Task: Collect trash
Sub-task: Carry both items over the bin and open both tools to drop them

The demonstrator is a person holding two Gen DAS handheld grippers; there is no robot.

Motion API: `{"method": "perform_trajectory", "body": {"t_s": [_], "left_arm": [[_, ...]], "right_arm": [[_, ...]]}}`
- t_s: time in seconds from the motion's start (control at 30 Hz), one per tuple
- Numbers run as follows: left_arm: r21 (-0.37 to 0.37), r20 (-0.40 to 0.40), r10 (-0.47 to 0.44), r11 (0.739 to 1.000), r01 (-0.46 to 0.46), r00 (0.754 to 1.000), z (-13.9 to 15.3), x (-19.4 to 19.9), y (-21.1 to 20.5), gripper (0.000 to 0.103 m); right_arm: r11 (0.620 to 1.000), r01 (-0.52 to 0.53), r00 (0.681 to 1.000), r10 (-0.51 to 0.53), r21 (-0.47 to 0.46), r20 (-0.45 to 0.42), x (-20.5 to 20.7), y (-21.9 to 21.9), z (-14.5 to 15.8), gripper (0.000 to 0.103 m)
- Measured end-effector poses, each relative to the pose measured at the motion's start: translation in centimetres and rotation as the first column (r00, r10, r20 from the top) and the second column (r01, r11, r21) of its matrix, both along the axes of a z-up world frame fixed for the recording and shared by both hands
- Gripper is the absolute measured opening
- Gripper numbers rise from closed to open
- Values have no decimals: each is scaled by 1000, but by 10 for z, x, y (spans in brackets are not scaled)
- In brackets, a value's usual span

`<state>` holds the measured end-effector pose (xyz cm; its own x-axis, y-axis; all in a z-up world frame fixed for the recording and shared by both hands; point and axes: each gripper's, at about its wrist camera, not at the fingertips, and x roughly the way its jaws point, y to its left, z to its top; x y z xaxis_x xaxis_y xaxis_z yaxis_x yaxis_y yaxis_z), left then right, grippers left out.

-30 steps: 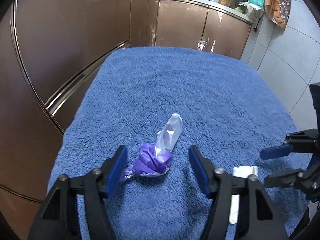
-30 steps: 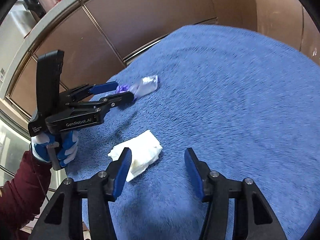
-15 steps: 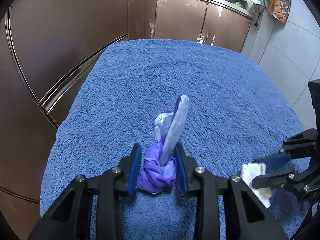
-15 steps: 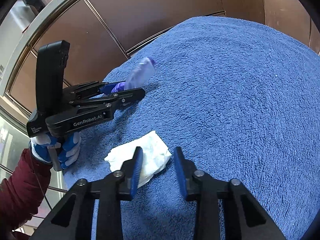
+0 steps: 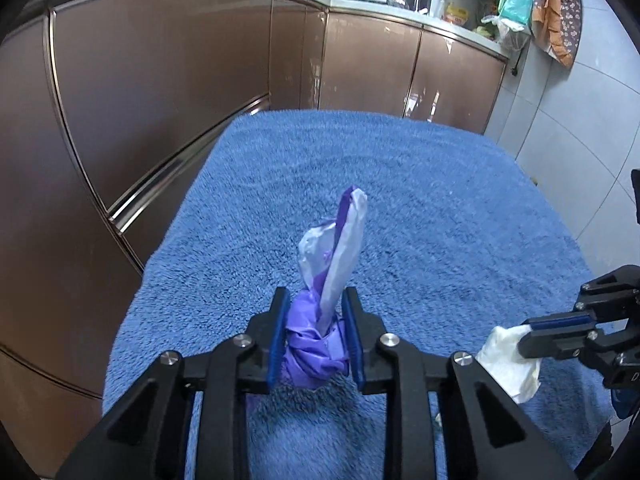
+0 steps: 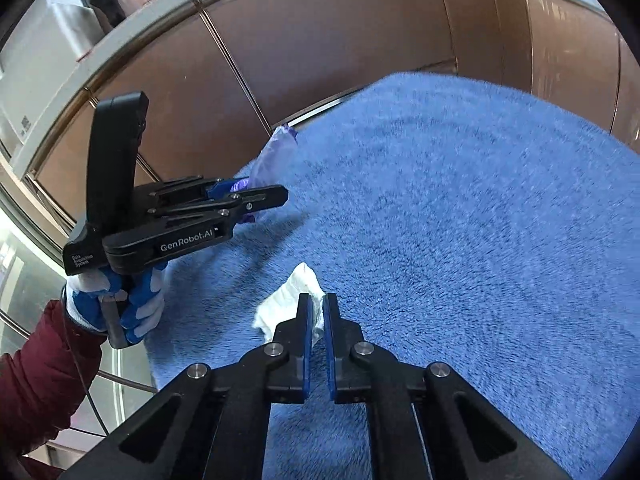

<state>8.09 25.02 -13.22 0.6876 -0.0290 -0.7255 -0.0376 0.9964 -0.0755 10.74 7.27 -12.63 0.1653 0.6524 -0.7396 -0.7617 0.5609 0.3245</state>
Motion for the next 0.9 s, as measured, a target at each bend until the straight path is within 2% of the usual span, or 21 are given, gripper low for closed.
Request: {"method": "perform_trajectory", "body": {"t_s": [0.23, 0.47, 0.67, 0.83, 0.9], "left_arm": [[24, 62, 3, 1000, -5, 998, 31, -25, -19, 25], [47, 142, -23, 999, 17, 990, 71, -48, -53, 25], [54, 204, -69, 997, 59, 976, 107, -61, -90, 25], [49, 227, -130, 991, 122, 965, 130, -63, -124, 25], [48, 228, -162, 987, 155, 960, 136, -59, -142, 25]], "right_arm": [[998, 35, 994, -40, 46, 105, -18, -28, 40, 6], [988, 105, 966, -129, 114, 226, -41, -76, 85, 6], [963, 184, 920, -239, 196, 311, -63, -129, 120, 6], [926, 256, 873, -345, 277, 345, -77, -182, 141, 6], [905, 293, 845, -396, 308, 358, -83, -206, 150, 6]]}}
